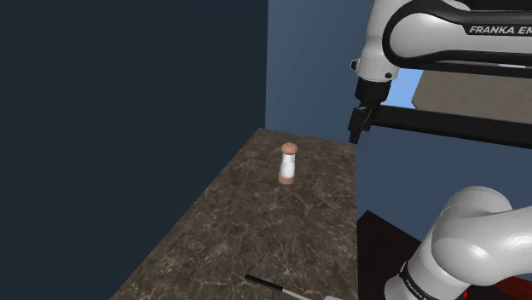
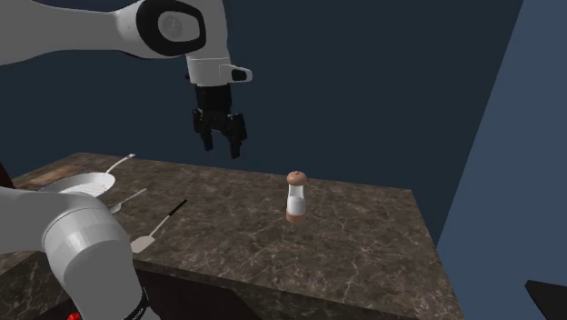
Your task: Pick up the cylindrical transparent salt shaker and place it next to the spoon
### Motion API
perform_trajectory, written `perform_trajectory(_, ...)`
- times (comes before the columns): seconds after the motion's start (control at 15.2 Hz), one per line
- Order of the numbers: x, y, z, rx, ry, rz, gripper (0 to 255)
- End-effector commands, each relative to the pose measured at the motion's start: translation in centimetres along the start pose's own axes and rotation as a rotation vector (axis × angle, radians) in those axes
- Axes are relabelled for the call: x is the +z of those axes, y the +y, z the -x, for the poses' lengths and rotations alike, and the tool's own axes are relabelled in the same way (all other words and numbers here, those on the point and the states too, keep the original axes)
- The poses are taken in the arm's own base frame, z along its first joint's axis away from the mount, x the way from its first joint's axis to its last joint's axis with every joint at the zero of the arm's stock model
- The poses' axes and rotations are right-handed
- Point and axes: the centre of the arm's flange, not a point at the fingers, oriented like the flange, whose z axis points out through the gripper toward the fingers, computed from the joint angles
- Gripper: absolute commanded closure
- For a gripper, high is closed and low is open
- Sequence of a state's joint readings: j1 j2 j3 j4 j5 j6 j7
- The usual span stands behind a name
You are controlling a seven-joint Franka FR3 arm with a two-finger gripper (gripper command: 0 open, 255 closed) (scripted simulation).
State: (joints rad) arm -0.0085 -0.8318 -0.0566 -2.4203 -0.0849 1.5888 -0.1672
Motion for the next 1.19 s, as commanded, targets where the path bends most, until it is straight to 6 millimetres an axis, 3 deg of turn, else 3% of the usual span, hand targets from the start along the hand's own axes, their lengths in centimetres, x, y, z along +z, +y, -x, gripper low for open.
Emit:
perform_trajectory(0.0, 0.0, 0.0, 0.0, 0.000, 0.000, 0.000, 0)
perform_trajectory(1.12, 10.9, 7.1, -18.8, -0.031, 0.025, -0.159, 0)
